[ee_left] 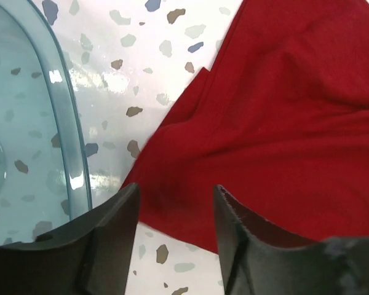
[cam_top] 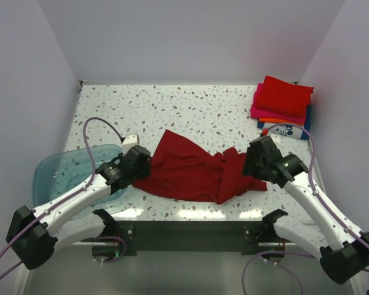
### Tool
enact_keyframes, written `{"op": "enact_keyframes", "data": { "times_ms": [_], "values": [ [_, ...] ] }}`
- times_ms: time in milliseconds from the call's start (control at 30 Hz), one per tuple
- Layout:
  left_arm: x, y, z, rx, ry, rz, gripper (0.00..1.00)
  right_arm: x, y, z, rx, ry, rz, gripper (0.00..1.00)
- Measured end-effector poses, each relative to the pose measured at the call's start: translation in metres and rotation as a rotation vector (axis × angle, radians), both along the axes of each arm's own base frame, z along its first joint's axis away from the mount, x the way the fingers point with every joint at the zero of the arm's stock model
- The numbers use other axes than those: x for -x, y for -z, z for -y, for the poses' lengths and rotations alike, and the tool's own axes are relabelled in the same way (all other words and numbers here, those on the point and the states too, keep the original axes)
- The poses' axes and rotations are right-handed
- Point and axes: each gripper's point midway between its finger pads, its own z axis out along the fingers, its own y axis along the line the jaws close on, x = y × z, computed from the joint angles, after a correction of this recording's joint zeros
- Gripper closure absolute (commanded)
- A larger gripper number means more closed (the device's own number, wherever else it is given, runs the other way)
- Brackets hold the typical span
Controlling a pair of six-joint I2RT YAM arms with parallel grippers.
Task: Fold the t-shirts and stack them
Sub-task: Flatten the tshirt out
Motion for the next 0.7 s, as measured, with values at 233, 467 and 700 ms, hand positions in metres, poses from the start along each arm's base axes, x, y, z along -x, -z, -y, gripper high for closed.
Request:
{"op": "enact_keyframes", "data": {
  "times_ms": [233, 467, 700],
  "values": [
    [0.002, 0.007, -0.001, -0.045, 0.009, -0.045, 0.22, -0.044, 0.004, -0.027, 0.000, -0.054, -0.019, 0.34],
    [-0.008, 0.013, 0.008, -0.079, 0.043, -0.073, 0.18, -0.110, 0.020, -0.067, -0.014, -0.115, -0.021, 0.33],
    [-0.020, 0.014, 0.022, -0.089, 0.076, -0.084, 0.17, -0.141, 0.082, -0.080, 0.025, -0.135, -0.143, 0.84]
  ]
}}
